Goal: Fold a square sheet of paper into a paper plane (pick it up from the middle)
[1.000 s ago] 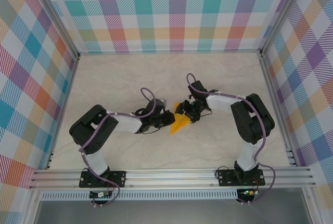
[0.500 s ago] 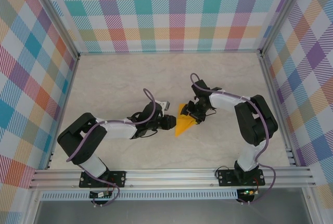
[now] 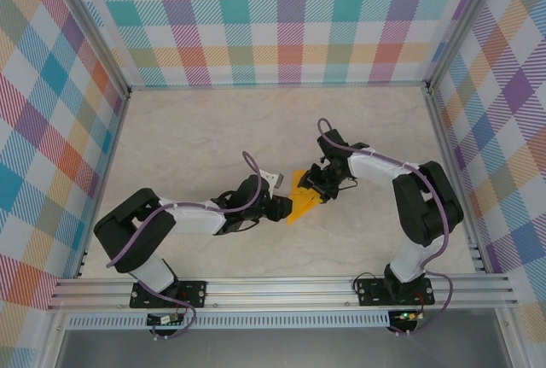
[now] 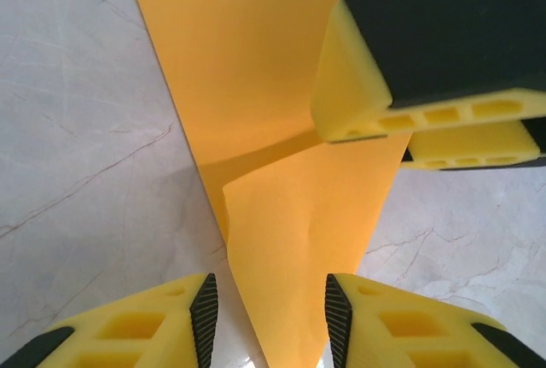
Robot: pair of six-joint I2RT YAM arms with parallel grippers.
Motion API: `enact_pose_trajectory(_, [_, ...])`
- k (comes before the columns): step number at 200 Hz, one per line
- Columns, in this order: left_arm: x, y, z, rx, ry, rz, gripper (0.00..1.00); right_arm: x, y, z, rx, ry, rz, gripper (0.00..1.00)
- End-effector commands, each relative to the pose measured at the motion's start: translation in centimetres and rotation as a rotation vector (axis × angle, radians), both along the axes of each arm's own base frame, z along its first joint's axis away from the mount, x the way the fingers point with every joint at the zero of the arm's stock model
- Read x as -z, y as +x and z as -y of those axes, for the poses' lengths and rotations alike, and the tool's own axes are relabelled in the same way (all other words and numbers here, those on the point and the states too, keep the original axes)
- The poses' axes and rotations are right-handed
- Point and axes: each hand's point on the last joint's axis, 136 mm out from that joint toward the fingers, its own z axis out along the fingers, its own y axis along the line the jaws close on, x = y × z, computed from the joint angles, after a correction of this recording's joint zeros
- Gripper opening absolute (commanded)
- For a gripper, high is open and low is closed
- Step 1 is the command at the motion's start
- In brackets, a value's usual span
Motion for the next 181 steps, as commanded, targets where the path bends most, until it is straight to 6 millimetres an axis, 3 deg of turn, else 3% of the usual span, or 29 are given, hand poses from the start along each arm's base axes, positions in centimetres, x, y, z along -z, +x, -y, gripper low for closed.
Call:
enact_pose_trajectory(1, [-1.6, -0.2, 0.6, 0.017, 0.004, 0.111, 0.43, -1.0, -0.2, -0.5, 0.022, 0.052, -0.010, 0.44])
enact_pose_trajectory(111, [0.6, -0.7, 3.8, 0.098, 0.232, 0.260, 0.46, -1.6, 0.3, -0.9, 0.068, 0.108, -0.037, 0.43])
enact_pose_trajectory(151, [1.3, 0.0, 3.9, 0.066, 0.308, 0.303, 0.47, -1.9, 0.5, -1.1, 0.075, 0.130, -0.044, 0.43])
enact_pose_trajectory(181, [1.7, 0.3, 3.7, 0.041, 0.319, 0.313, 0.40, -2.0, 0.5, -1.0, 0.079, 0.139, -0.050, 0.43])
